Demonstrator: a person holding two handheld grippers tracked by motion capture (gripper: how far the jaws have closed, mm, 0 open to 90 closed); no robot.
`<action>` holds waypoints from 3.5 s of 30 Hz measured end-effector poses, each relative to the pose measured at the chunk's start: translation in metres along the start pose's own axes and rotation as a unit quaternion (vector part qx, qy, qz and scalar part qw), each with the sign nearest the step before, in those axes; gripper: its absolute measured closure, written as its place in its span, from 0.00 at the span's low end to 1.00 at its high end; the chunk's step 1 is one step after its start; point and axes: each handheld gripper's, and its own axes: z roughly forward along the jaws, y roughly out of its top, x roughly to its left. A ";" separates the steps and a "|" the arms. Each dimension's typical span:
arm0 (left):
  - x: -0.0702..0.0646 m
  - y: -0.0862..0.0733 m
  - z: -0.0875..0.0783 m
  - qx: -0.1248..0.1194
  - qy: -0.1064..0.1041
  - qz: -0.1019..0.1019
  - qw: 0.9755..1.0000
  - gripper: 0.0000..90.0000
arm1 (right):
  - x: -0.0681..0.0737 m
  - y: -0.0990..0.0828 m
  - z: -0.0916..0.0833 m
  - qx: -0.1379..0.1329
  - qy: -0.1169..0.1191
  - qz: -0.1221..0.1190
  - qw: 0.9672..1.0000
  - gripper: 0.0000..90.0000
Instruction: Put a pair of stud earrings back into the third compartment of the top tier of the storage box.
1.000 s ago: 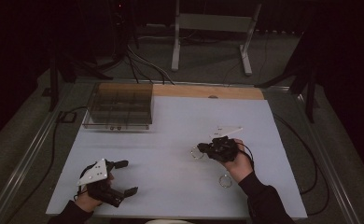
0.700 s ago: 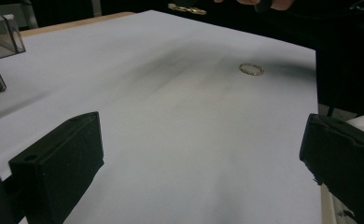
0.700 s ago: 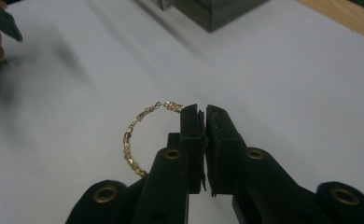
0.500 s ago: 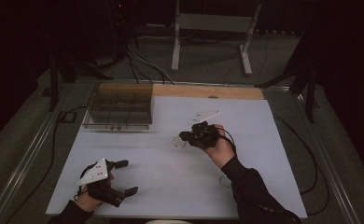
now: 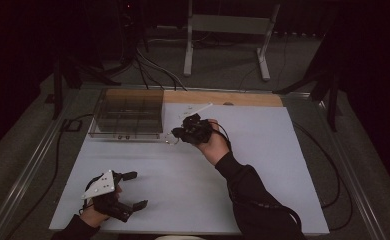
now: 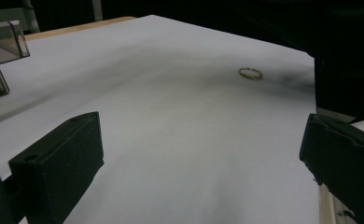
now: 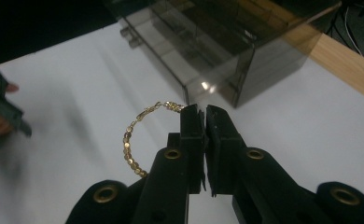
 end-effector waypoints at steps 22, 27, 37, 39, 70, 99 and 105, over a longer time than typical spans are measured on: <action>0.001 0.000 -0.002 -0.006 -0.001 -0.001 1.000 0.01 | -0.006 0.048 0.069 -0.015 -0.010 0.049 0.999 0.95; 0.001 -0.001 -0.001 -0.004 -0.001 -0.001 1.000 0.01 | -0.006 0.049 0.087 -0.016 -0.025 0.055 0.998 0.94; 0.002 -0.001 -0.002 -0.007 0.003 -0.004 1.000 0.01 | -0.008 0.049 0.083 -0.028 -0.009 0.067 0.997 0.43; 0.002 -0.001 -0.002 -0.010 0.004 -0.005 1.000 0.01 | -0.006 0.050 0.079 -0.031 -0.008 0.064 0.997 0.34; 0.001 -0.001 0.001 0.001 0.003 -0.004 1.000 0.01 | -0.014 -0.007 -0.009 -0.052 0.003 0.066 0.996 0.10; 0.001 -0.001 0.003 0.004 0.002 -0.002 1.000 0.01 | -0.025 -0.128 -0.063 -0.029 0.007 0.104 0.994 0.05; 0.001 -0.001 0.003 0.005 0.001 0.002 1.000 0.01 | -0.023 -0.148 -0.077 -0.022 -0.003 0.110 0.994 0.06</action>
